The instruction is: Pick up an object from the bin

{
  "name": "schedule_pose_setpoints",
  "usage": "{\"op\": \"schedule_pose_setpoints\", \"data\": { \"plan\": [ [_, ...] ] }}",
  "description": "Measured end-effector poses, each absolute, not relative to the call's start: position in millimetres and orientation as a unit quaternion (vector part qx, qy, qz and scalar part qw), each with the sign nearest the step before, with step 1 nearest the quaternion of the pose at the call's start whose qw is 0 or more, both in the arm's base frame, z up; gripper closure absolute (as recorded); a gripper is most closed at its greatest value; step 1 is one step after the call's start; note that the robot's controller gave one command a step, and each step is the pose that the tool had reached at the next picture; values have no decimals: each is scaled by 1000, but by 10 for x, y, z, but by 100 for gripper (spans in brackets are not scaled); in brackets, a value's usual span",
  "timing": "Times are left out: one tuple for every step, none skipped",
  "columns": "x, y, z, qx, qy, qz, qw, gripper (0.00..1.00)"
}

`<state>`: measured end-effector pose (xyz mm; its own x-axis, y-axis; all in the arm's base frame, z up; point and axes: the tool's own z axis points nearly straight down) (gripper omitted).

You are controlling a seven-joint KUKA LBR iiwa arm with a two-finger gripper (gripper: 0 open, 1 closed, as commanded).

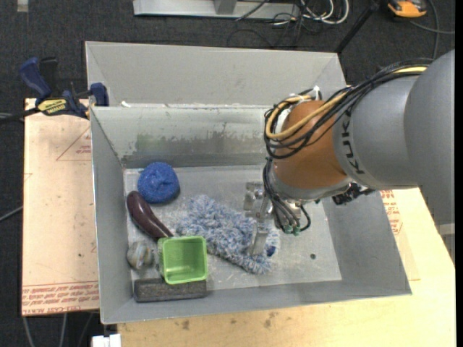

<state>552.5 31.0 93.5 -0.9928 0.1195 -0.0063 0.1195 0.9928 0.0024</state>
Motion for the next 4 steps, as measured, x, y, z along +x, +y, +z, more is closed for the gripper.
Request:
{"op": "schedule_pose_setpoints", "data": {
  "plan": [
    [5463, 260, 715, 24, 1000, 2, -1, 0],
    [5454, 411, 706, 22, 1000, 0, 0, 0],
    [5462, 377, 710, 24, 1000, 2, 0, 0],
    [5461, 372, 713, 23, 1000, 0, 0, 100]
  ]
}}
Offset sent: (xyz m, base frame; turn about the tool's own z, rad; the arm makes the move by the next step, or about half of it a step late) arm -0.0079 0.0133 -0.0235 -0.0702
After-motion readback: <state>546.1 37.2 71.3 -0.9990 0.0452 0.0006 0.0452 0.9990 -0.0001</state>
